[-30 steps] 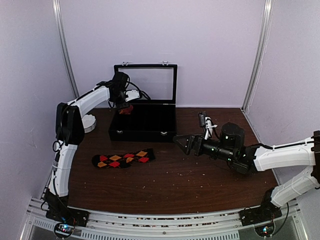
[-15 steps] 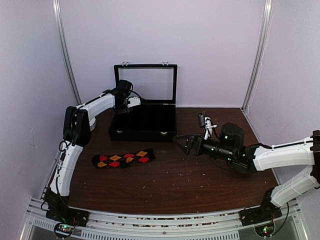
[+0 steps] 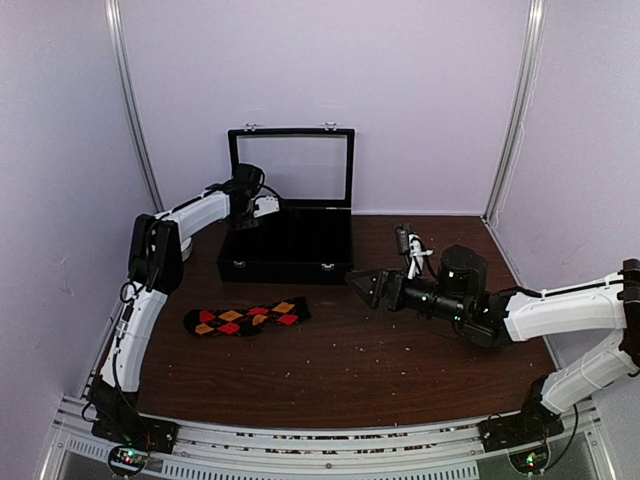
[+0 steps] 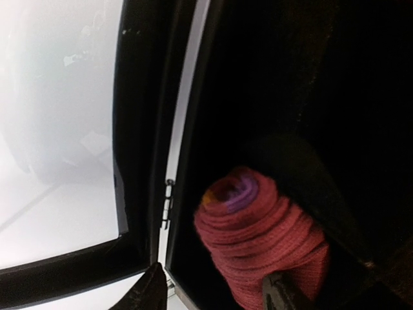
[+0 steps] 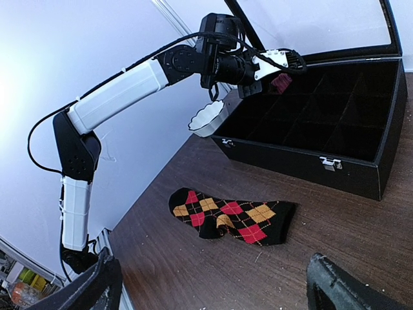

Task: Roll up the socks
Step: Adjust the sock in the storage box.

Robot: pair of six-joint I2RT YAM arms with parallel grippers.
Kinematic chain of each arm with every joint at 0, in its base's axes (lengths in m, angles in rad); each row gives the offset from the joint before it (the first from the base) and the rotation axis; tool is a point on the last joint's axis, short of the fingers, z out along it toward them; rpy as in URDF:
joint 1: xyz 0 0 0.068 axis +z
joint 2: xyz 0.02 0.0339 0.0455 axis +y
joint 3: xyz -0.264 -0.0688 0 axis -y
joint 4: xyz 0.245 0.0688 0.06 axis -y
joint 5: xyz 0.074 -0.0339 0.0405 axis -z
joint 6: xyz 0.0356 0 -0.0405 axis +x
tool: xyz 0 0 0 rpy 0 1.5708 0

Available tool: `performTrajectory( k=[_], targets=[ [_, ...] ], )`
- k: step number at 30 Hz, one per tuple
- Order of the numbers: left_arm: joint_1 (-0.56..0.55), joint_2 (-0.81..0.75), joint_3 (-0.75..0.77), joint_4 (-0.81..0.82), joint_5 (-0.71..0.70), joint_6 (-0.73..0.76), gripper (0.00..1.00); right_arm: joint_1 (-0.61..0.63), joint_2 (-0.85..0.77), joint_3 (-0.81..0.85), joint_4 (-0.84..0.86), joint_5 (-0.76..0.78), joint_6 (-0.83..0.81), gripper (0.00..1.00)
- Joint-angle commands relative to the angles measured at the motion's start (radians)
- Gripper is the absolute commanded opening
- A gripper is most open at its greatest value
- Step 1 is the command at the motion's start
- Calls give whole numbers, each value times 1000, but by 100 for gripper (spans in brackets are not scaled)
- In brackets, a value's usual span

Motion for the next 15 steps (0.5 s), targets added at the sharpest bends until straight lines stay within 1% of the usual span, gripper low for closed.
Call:
performTrajectory(
  k=[1, 5, 9, 12, 15],
  targets=[
    [19, 34, 20, 78, -35, -1, 52, -3, 0, -4, 26, -11, 9, 100],
    [24, 34, 22, 50, -11, -28, 52, -4, 3, -9, 34, -12, 12, 100],
    [28, -15, 22, -3, 80, -90, 54, -4, 9, -9, 44, -18, 20, 100],
    [26, -95, 16, -57, 179, -141, 60, -3, 10, -5, 47, -23, 18, 100],
    [25, -174, 9, -99, 253, -187, 70, -4, 13, 2, 42, -27, 12, 100]
  ],
)
